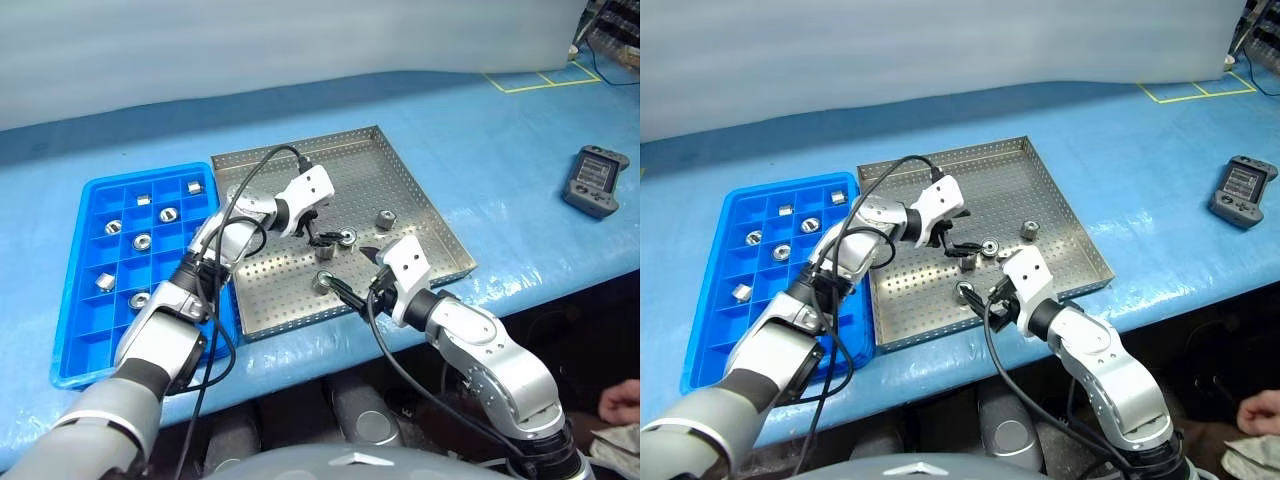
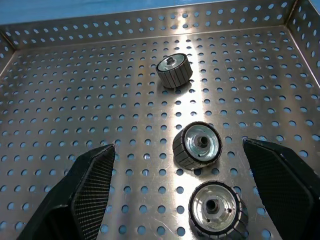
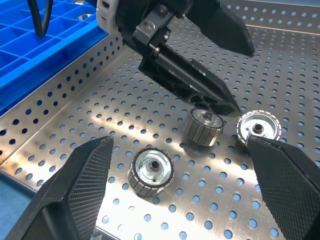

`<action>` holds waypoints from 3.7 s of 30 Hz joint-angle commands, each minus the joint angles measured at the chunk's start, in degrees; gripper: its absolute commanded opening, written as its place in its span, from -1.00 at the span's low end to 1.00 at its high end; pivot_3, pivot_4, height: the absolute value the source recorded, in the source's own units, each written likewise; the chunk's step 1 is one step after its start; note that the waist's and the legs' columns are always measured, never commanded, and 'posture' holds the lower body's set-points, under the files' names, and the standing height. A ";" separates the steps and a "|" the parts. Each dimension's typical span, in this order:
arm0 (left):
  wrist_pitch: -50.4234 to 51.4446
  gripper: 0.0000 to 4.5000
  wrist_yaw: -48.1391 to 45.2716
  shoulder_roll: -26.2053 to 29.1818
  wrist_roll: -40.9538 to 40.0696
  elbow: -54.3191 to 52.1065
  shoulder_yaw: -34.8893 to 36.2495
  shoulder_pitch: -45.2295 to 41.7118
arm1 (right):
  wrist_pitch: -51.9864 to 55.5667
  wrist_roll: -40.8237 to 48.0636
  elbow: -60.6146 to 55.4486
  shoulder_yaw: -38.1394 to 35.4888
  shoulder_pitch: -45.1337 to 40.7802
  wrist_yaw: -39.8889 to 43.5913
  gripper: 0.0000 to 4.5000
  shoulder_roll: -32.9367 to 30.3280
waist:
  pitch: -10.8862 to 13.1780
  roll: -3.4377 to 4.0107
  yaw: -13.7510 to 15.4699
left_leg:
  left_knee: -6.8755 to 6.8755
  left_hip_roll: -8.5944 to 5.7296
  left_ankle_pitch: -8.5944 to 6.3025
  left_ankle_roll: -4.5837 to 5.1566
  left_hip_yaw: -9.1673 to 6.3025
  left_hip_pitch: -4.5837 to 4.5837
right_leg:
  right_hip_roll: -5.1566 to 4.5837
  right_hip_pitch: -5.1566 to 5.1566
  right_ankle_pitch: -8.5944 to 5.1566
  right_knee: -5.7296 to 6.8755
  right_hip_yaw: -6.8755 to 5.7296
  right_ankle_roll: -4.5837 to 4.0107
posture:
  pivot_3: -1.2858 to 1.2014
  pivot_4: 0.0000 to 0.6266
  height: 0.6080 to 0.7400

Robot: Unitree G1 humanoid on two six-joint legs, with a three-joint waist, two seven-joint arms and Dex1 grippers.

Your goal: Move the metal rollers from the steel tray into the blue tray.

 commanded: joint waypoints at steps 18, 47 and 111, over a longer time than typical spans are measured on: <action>-0.66 0.97 -3.98 0.08 3.34 1.66 -3.51 0.13 | -0.52 0.30 -2.42 -0.37 0.54 -0.57 1.00 1.14 | 0.00 0.00 -0.22 | 0.00 0.00 0.00 0.00 0.01 0.00 | 0.00 0.00 -0.01 0.00 0.02 -0.01 | -0.21 -0.52 1.00; 1.71 -0.25 4.93 -3.07 2.29 2.93 -0.18 3.31 | -1.13 -0.35 -1.56 0.35 -0.48 -0.16 1.00 1.37 | 0.00 0.00 -0.58 | 0.00 0.00 0.00 0.00 0.00 0.02 | 0.00 0.01 0.00 0.01 0.01 0.00 | -0.20 -0.52 1.00; -20.58 -0.25 21.24 -5.61 -15.27 -44.71 13.86 43.10 | 4.95 43.50 13.29 -9.53 -17.52 -28.77 1.00 31.94 | -0.05 0.19 5.08 | 0.10 0.03 0.01 0.03 -0.04 -0.08 | 0.02 0.00 -0.08 -0.03 -0.02 -0.17 | -0.10 -0.52 1.00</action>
